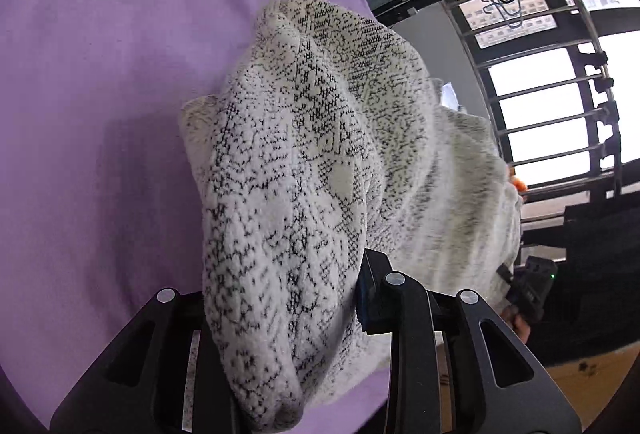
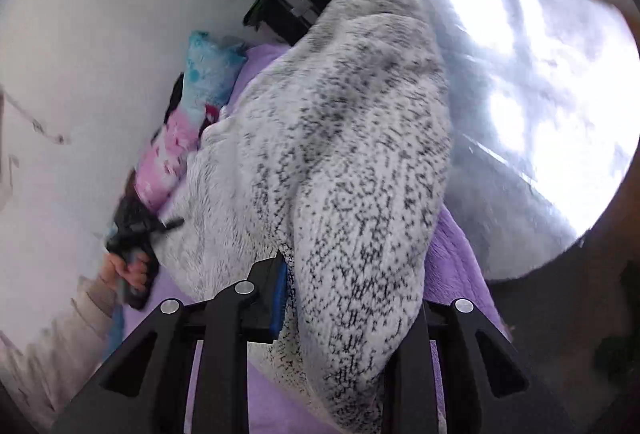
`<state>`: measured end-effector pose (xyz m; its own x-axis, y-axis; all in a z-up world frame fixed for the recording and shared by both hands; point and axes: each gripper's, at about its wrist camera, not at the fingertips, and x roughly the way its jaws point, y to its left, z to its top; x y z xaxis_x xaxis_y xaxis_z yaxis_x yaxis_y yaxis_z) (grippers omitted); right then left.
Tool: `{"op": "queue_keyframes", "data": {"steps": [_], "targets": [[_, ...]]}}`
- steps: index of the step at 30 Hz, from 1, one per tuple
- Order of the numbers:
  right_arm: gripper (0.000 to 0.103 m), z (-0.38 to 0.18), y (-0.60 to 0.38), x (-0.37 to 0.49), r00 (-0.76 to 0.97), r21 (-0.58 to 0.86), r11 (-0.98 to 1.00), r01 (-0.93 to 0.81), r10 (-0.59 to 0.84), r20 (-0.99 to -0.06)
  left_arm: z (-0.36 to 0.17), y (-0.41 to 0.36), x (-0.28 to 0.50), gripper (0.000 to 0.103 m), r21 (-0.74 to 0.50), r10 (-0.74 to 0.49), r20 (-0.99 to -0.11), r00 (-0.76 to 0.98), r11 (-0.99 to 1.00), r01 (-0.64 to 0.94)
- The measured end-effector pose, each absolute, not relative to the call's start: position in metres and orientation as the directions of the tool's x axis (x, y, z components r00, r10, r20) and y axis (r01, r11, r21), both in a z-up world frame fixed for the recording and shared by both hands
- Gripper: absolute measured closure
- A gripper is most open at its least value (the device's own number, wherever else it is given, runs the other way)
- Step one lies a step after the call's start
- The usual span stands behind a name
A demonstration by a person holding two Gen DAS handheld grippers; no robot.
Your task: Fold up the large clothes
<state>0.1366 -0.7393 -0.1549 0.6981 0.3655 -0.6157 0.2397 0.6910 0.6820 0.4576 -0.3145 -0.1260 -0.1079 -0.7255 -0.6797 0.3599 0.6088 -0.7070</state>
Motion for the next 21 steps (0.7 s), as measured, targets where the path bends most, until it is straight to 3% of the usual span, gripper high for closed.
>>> {"op": "queue_keyframes", "data": {"steps": [5,6,7,8,9,10,13,17,21], "targets": [[0.075,-0.170,-0.735,0.144,0.685,0.608,0.740,0.288,0.285,-0.671,-0.138,-0.320,0.452,0.064,-0.598,-0.672,-0.741,-0.022,0.644,0.477],[0.073,-0.171,-0.734,0.149,0.676,0.589,0.752,0.298,0.269,-0.686,-0.140,-0.321,0.452,0.057,-0.585,-0.662,-0.750,-0.007,0.657,0.476],[0.072,-0.170,-0.730,0.153,0.668,0.572,0.761,0.305,0.257,-0.698,-0.141,-0.320,0.452,0.041,-0.553,-0.640,-0.768,0.022,0.681,0.480],[0.068,-0.170,-0.728,0.155,0.659,0.555,0.771,0.313,0.245,-0.711,-0.140,-0.321,0.452,0.033,-0.521,-0.616,-0.786,0.048,0.703,0.483],[0.056,-0.169,-0.726,0.156,0.651,0.539,0.776,0.327,0.228,-0.724,-0.138,-0.320,0.451,0.020,-0.490,-0.593,-0.801,0.078,0.725,0.484],[0.046,-0.169,-0.726,0.155,0.643,0.526,0.774,0.352,0.209,-0.737,-0.136,-0.320,0.450,0.019,-0.476,-0.585,-0.805,0.097,0.735,0.483],[0.043,-0.161,-0.720,0.144,0.647,0.522,0.769,0.370,0.190,-0.739,-0.124,-0.306,0.451,0.015,-0.444,-0.564,-0.815,0.136,0.757,0.479],[0.039,-0.125,-0.704,0.133,0.632,0.383,0.834,0.397,0.054,-0.773,-0.075,-0.287,0.442,0.005,-0.309,-0.519,-0.804,0.292,0.783,0.540],[0.021,-0.077,-0.683,0.128,0.650,0.257,0.881,0.396,-0.071,-0.757,-0.038,-0.293,0.424,0.006,-0.229,-0.509,-0.789,0.344,0.763,0.604]]}}
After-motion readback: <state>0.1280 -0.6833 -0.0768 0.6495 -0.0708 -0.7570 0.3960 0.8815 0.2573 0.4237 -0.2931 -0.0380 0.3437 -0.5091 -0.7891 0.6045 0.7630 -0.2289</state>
